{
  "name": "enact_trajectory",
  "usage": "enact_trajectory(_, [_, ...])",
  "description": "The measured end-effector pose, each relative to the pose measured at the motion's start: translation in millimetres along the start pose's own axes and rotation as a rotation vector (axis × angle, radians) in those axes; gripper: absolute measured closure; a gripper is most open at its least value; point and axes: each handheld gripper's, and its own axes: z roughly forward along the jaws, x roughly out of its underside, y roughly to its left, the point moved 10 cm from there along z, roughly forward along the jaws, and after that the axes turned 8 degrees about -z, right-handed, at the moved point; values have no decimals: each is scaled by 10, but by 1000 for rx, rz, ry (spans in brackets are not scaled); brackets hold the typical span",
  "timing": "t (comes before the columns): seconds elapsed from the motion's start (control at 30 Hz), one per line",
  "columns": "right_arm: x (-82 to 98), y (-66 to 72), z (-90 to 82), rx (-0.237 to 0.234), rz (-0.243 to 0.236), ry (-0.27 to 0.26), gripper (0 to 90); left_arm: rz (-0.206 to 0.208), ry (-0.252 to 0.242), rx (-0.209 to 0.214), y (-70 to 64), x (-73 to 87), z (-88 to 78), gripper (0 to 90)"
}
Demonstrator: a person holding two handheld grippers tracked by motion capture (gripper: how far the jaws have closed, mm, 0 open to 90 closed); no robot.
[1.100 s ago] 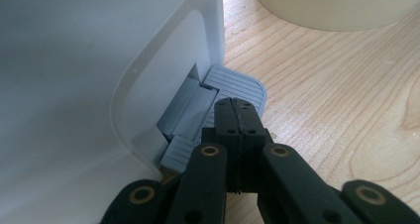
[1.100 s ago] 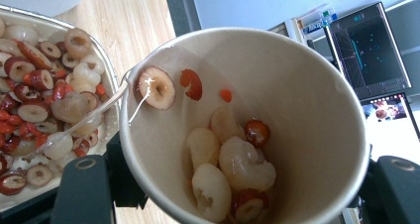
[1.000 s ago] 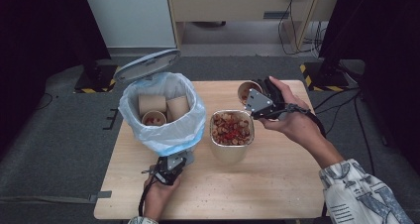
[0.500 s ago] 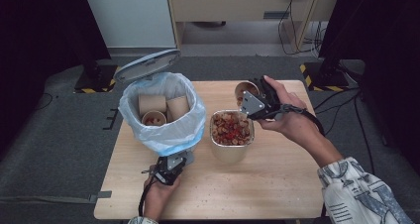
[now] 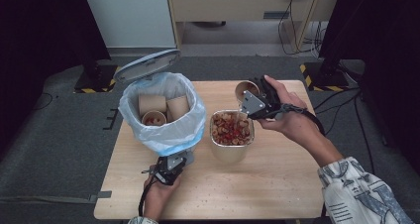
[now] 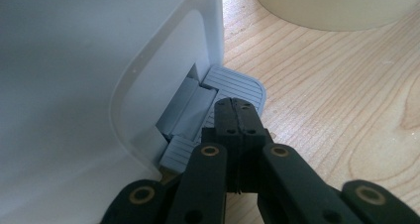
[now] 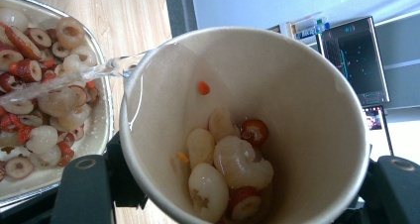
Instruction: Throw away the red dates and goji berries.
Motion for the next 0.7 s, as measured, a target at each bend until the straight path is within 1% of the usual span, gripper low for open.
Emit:
enact_trajectory(0.3, [1,-6,13,1,1,1,294,1,1,0,0,0,0,900])
enact_trajectory(0.4, [-2,-16,12,0,-10,3,294,1,1,1,0,0,0,900])
enact_trajectory(0.43, [-4,-15,9,-1,-3,7,295,2,1,0,0,0,0,900])
enact_trajectory(0.47, [-8,-30,7,6,-17,7,295,2,2,1,0,0,0,900])
enact_trajectory(0.5, [-8,-30,7,6,-17,7,295,2,2,1,0,0,0,900])
enact_trajectory(0.63, [-38,-46,-9,15,-56,24,297,2,2,1,-1,0,0,900])
enact_trajectory(0.7, [-51,-34,-10,23,-101,37,297,2,2,1,-1,0,0,900])
